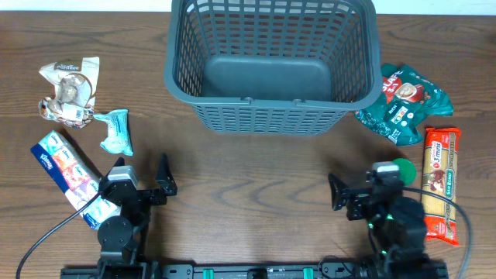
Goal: Pack container
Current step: 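Raise the right gripper from rest toward the green snack bag, then grasp the green snack bag with the right gripper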
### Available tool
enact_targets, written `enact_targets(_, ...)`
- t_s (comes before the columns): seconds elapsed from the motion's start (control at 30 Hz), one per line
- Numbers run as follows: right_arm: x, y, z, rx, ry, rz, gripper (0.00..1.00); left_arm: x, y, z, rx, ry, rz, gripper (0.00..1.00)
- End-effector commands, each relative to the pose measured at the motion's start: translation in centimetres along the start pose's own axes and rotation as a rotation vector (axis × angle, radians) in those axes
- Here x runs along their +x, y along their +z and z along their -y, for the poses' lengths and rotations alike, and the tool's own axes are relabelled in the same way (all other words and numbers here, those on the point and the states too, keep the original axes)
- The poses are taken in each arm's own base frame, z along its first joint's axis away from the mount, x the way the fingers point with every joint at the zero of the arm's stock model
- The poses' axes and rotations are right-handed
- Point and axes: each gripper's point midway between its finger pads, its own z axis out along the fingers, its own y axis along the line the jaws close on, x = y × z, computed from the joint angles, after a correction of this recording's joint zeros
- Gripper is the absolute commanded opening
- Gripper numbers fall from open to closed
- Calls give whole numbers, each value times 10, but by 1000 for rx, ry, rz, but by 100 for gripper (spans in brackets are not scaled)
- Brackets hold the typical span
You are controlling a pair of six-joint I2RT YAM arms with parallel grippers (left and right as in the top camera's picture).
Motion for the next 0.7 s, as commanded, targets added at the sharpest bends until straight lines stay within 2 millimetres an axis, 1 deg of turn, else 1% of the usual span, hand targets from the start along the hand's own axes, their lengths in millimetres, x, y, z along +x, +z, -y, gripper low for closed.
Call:
enact_targets(0.0, -46, -34, -4, 11, 14, 71, 99, 15, 1, -10, -48, -2, -41, 98)
enact_targets(0.07, -59, -50, -6, 11, 13, 73, 99, 15, 1, -10, -48, -2, -41, 99)
enact_targets(0.17, -69, -70, -8, 16, 0, 53, 99, 15, 1, -10, -48, -2, -41, 99)
enact_targets(0.23, -71, -81, -8, 23, 16, 19, 99, 15, 1, -10, -48, -2, -41, 98)
enact_targets(0.3, -70, -89, -4, 55, 90, -29, 99, 15, 1, -10, -48, -2, -41, 99)
enact_targets(0.43, -60, -96, 2, 124, 233, -168, 99, 15, 1, -10, -48, -2, -41, 98)
enact_targets(0.5, -54, -100, 12, 207, 290, -232, 99, 15, 1, -10, -48, -2, -41, 99)
enact_targets(0.53, -53, -102, 21, 270, 325, -253, 99, 15, 1, -10, -48, -2, -41, 99)
enact_targets(0.6, -61, -106, 34, 364, 334, -258, 99, 15, 1, -10, -48, -2, -42, 98)
enact_targets(0.67, -79, -107, 39, 394, 313, -228, 99, 16, 1, -11, -49, -2, -43, 99)
